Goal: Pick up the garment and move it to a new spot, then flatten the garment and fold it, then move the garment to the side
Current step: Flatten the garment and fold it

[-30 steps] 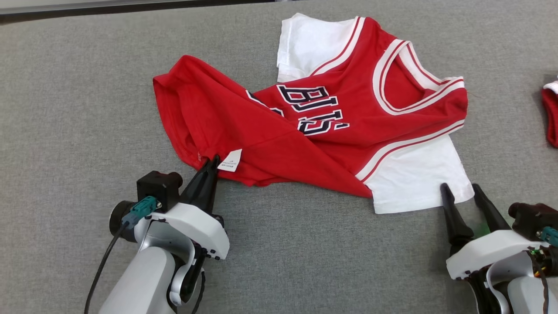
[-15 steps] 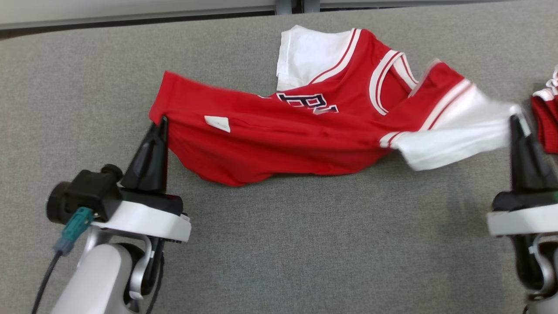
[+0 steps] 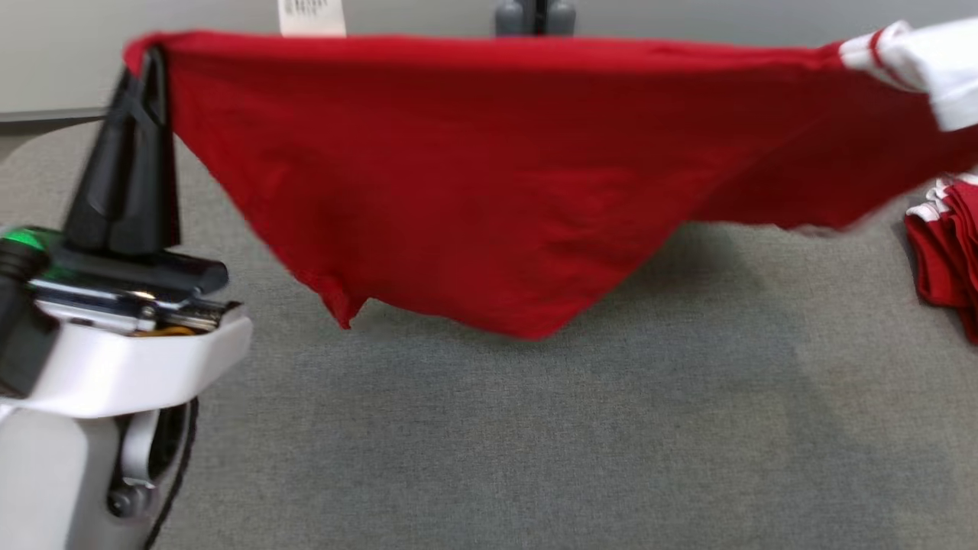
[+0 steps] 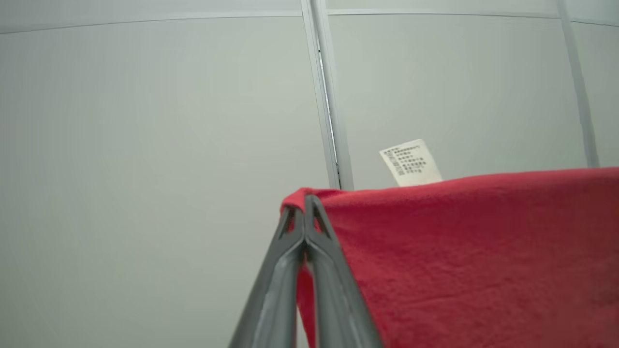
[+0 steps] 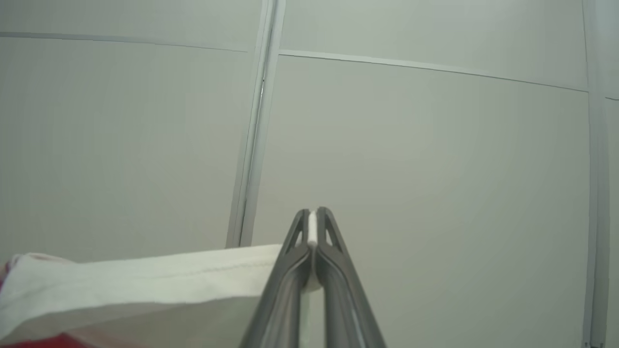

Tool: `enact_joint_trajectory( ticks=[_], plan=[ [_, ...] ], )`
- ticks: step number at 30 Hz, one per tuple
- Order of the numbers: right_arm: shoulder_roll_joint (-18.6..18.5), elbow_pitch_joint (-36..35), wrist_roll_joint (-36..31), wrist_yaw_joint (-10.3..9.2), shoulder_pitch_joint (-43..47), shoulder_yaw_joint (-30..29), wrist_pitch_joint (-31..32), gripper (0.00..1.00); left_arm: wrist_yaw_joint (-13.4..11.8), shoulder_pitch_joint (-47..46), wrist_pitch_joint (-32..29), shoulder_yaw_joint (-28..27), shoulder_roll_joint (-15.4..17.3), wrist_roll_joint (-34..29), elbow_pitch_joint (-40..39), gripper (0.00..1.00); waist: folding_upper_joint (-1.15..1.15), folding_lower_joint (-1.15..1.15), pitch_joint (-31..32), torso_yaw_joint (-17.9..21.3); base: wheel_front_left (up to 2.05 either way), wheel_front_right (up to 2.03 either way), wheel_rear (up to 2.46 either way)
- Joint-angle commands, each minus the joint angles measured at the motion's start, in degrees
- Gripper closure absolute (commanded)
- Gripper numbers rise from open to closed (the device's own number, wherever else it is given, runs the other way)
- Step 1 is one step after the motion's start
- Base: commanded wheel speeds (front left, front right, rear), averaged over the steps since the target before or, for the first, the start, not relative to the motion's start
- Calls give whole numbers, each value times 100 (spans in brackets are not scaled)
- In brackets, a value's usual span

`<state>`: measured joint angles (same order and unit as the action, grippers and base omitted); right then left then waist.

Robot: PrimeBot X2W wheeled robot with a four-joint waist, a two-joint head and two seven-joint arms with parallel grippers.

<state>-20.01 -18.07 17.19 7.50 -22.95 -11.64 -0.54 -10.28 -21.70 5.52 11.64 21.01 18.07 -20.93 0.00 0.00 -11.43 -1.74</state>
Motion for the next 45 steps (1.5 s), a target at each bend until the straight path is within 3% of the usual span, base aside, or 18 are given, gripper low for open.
enact_joint_trajectory(
  ticks=[1,7,12,22,28,36,41,45],
  plan=[
    [-60,-111,5,-2,-97,-63,71,100,-43,-155,-42,-71,68,-32,-143,100,0,0,102,-50,0,0,0],
    [-107,-540,16,-2,-346,-188,430,100,-11,-518,-381,-182,240,20,-590,100,0,0,212,-54,0,0,0],
    [-124,-480,95,-2,-501,-85,557,100,57,-707,-478,-206,223,174,-524,100,0,0,172,-22,0,0,0],
    [-261,358,526,-2,-1711,538,493,100,405,-1786,-151,-200,-79,687,740,100,0,0,-374,21,0,0,0],
    [-281,1525,699,-1,-3373,1209,249,100,725,-3145,302,-194,-327,860,2265,100,0,0,-803,33,0,0,0],
    [34,3651,837,-1,-5364,1978,-718,100,1020,-4656,880,-314,-564,824,4270,100,0,0,-1091,118,0,0,0],
    [253,4948,995,-1,-5978,2503,-1117,100,1229,-5108,958,-370,-695,689,5356,100,0,0,-1240,200,0,0,0],
    [461,5794,1213,-1,-5888,3073,-1227,100,1385,-4929,966,-436,-839,581,6096,100,0,0,-1370,287,0,0,0]
  ],
)
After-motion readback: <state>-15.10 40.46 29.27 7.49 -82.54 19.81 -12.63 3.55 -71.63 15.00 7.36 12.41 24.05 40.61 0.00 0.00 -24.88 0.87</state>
